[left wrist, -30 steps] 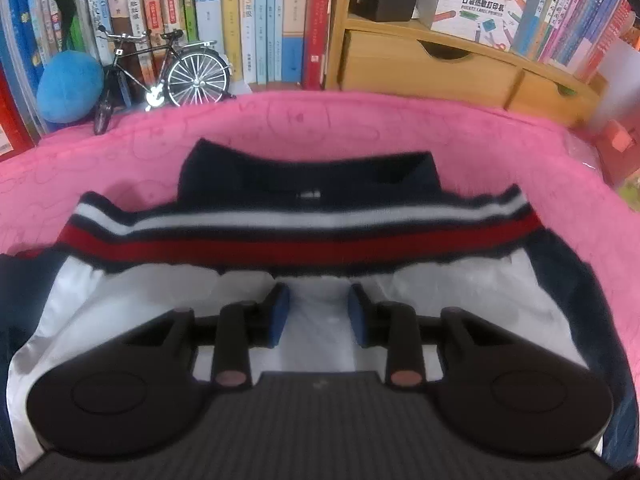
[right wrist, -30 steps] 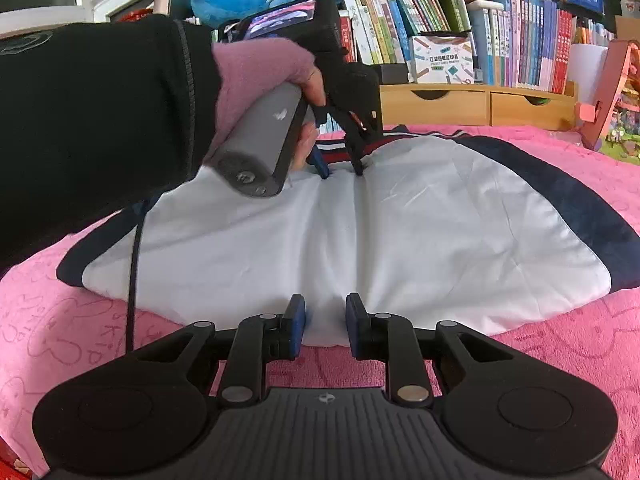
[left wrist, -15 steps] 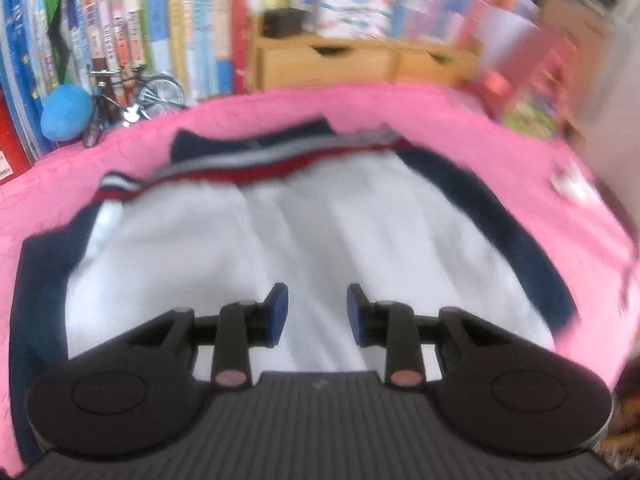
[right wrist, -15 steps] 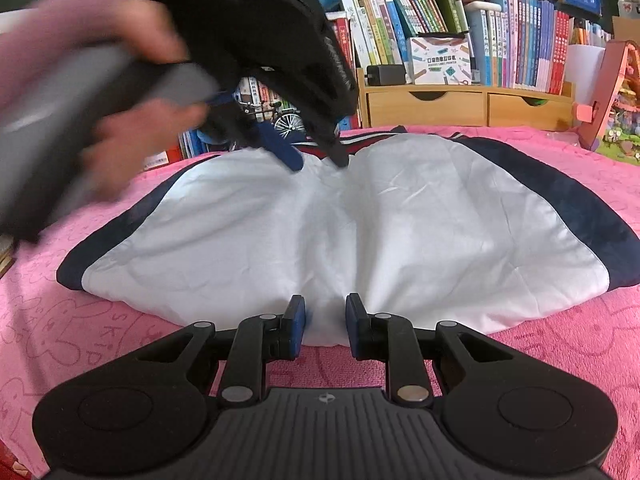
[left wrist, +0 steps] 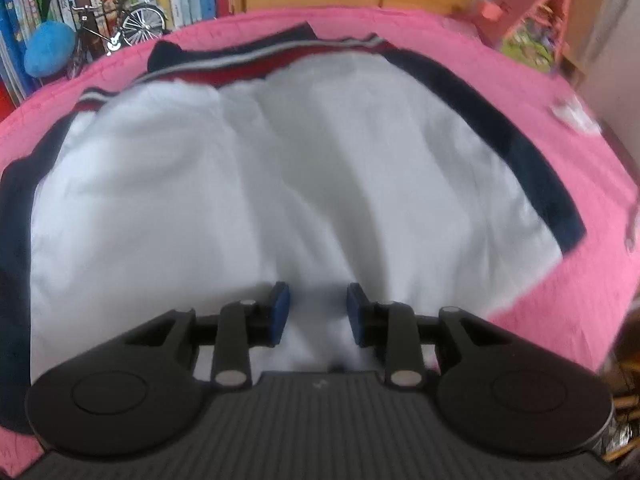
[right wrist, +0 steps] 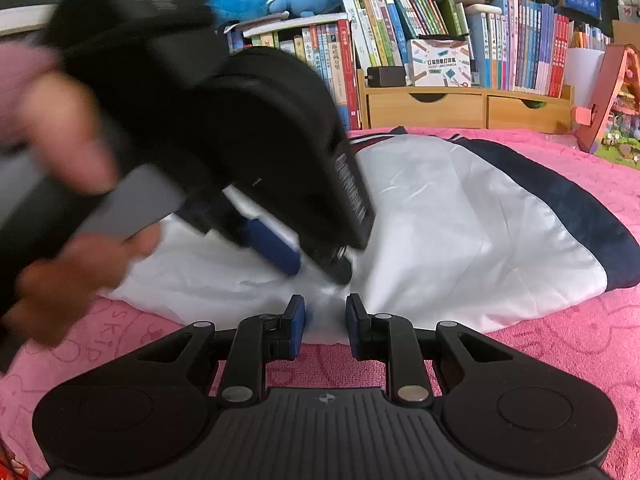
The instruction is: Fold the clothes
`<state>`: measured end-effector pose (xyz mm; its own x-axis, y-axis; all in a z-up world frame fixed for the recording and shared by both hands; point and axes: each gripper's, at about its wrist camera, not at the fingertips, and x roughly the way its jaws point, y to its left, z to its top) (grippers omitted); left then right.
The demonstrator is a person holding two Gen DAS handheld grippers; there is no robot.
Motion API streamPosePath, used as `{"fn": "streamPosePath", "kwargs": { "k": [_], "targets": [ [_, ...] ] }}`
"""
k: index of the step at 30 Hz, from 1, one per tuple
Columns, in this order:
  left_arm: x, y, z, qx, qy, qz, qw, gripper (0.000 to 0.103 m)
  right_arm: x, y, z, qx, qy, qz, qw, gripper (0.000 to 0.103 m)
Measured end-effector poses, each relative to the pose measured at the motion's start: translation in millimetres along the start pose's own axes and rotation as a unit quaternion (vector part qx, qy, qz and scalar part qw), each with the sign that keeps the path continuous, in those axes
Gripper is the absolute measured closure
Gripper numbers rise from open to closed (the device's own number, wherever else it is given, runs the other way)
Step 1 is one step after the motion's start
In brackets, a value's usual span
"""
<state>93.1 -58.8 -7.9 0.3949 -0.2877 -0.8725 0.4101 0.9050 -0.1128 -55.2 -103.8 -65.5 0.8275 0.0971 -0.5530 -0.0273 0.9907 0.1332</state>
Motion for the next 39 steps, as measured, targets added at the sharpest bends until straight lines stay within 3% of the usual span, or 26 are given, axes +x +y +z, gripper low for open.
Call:
{"fn": "streamPosePath", "kwargs": {
  "k": [10, 17, 21, 26, 32, 39],
  "targets": [
    [52, 34, 91, -0.068, -0.052, 0.063, 0.9943, 0.074, -1, -1, -2, -0.009, -0.006, 0.005, 1.0, 0.08],
    [64, 43, 115, -0.078, -0.094, 0.086, 0.9889, 0.074, -2, -3, -4, -0.017, -0.009, 0.011, 1.0, 0.079],
    [40, 39, 94, -0.061, -0.103, 0.071, 0.9903, 0.074, -2, -5, -4, -0.017, -0.01, 0.012, 1.0, 0.079],
    [-16, 23, 41, -0.008, -0.127, 0.012, 0.9918, 0.074, -1, -4, -6, -0.017, -0.012, 0.01, 1.0, 0.079],
    [-42, 2, -23, 0.02, -0.104, -0.017, 0.9943, 0.073, -2, -1, -6, -0.023, -0.015, 0.002, 1.0, 0.079],
    [-29, -1, -43, 0.013, -0.059, -0.016, 0.998, 0.074, -3, 2, -7, -0.027, -0.014, -0.003, 1.0, 0.078]
  ]
}}
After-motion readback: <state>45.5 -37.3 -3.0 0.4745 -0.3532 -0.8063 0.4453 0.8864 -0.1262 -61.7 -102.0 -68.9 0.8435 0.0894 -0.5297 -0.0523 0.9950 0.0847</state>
